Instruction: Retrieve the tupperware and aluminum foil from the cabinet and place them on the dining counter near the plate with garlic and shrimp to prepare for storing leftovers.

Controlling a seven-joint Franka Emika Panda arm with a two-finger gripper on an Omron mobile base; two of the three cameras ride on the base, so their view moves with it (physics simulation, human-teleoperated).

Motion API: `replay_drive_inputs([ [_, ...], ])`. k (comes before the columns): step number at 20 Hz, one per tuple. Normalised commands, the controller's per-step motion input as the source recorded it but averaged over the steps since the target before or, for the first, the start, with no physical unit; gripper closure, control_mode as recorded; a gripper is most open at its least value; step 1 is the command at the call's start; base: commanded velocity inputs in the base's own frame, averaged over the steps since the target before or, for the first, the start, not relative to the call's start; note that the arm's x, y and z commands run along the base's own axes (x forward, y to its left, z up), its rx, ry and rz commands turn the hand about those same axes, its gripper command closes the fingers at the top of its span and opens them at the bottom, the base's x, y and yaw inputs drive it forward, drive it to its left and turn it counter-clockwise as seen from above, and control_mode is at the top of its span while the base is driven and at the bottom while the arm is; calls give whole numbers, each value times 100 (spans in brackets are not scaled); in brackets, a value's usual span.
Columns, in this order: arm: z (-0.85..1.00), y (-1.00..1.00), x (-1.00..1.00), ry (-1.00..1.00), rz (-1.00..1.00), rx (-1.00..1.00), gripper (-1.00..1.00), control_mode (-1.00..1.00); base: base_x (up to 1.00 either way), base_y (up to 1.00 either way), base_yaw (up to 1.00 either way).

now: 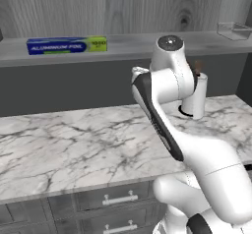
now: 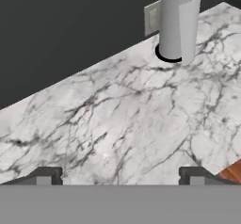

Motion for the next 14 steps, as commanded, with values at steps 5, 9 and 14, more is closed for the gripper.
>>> replay_drive_inputs([
  [5, 61, 48, -22, 5, -34, 36, -100, -100, 0, 0, 0],
  [9, 19, 21, -7, -2, -31, 54, -100, -100, 0, 0, 0],
  [14, 0, 2, -5, -21, -33, 77, -100, -100, 0, 0, 0],
])
